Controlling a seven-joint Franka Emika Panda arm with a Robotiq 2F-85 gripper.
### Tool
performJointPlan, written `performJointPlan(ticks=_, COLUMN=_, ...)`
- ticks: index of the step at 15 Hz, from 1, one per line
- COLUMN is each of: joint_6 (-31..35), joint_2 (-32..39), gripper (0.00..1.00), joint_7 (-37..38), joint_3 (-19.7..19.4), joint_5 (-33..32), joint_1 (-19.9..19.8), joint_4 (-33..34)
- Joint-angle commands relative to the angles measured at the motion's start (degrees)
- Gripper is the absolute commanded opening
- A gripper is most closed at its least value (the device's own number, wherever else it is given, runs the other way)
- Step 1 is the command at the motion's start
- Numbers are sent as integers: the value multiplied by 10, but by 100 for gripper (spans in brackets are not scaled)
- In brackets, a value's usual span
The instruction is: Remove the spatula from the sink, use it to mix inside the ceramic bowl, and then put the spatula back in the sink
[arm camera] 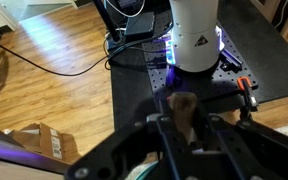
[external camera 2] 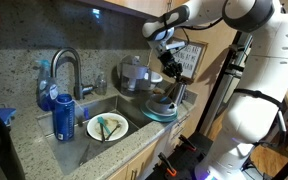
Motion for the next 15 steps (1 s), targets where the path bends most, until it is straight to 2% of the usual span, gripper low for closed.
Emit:
performJointPlan(ticks=1, joint_6=-12, joint_2=-5, gripper=9, joint_7=-12, joint_3=8, joint_5=0, joint_1=6, joint_4=38)
performJointPlan(ticks=8, joint_6=-77, joint_2=16, gripper=9, joint_7=-14, joint_3=21, joint_5=15, joint_1=19, joint_4=134)
performJointPlan(ticks=15, joint_6=6, joint_2=50, gripper=10, joint_7=-67, joint_3=47, joint_5=-5, joint_1=36, joint_4=165)
